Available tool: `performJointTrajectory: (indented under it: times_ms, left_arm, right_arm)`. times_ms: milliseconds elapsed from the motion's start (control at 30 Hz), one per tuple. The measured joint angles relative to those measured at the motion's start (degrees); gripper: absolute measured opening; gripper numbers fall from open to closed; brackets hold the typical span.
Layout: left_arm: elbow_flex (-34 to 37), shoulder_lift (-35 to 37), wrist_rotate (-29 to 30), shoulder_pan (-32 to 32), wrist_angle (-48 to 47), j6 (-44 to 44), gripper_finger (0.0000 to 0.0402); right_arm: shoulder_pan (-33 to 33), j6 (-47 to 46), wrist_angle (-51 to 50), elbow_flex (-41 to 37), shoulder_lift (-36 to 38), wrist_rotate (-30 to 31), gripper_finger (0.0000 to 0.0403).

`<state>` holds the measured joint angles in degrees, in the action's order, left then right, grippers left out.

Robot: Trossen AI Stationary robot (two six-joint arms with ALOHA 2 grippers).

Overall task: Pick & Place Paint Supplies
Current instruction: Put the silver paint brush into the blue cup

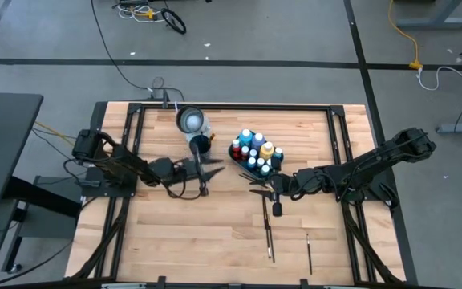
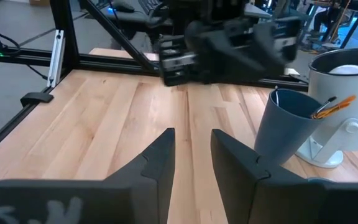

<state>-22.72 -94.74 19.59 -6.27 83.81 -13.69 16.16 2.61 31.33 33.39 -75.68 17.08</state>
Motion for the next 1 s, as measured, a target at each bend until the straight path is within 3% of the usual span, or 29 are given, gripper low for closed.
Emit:
performJointTrajectory:
  times_ms: [267, 567, 767, 1000]
  left_arm:
    - [0.0, 0.0, -0.1, -6.6, -5.6, 4.7, 0.0151]
    - [0.0, 0.0, 0.1, -8.7, -15.0, 9.0, 0.0146]
    - [0.0, 0.0, 0.3, -8.7, -17.3, 11.7, 0.0142]
    - [0.0, 0.0, 0.3, -8.6, -17.2, 9.8, 0.0142]
  right_arm:
    - [0.0, 9.9, 1.2, 0.0, 0.0, 1.3, 0.0107]
    - [0.0, 11.5, 5.2, 0.0, 0.0, 14.1, 0.0107]
    - [0.0, 4.2, -1.5, 0.0, 0.0, 7.3, 0.0107]
    - [1.0, -11.7, -18.7, 0.0, 0.0, 3.5, 0.0107]
